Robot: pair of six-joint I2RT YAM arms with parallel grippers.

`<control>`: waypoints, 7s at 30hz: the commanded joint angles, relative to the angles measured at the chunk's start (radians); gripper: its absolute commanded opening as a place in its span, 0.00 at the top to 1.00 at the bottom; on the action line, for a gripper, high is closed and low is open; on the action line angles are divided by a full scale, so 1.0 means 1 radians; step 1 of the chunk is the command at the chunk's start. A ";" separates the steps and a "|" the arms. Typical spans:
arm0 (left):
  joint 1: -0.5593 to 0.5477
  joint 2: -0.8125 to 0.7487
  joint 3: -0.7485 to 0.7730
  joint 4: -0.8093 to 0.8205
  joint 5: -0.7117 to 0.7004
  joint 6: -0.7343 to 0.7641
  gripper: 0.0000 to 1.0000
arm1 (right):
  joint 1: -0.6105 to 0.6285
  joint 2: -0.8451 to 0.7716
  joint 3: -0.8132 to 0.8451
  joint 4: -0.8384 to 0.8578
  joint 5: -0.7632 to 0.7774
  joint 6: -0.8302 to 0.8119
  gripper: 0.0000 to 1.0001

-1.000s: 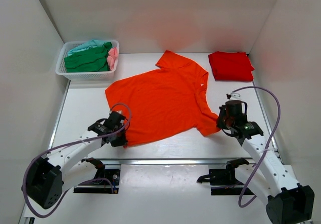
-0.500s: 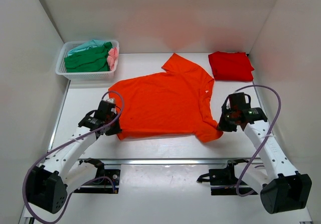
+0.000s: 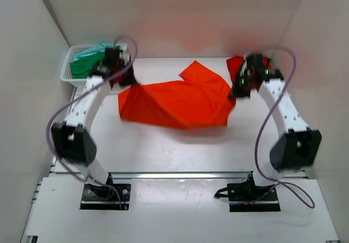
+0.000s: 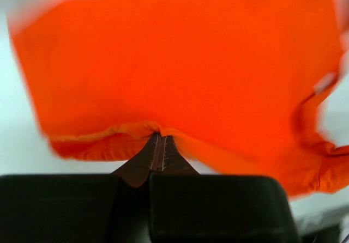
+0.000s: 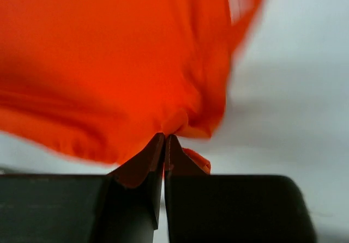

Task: Fold and stack the t-shirts
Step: Flatten out the tshirt, then grap the side of the flattened tshirt closest away from the robot with both arms, then fold the flattened tshirt in 1/3 of the way

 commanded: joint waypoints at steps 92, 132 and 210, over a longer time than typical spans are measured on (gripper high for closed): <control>0.086 -0.178 -0.603 0.333 0.049 0.167 0.95 | -0.089 0.055 -0.206 0.410 -0.023 -0.184 1.00; -0.063 -0.144 -0.677 0.278 -0.090 0.057 0.40 | -0.052 0.024 -0.396 0.330 0.197 -0.236 0.43; 0.072 -0.061 -0.410 0.212 -0.159 0.140 0.46 | 0.099 0.075 -0.492 0.519 0.049 -0.063 0.80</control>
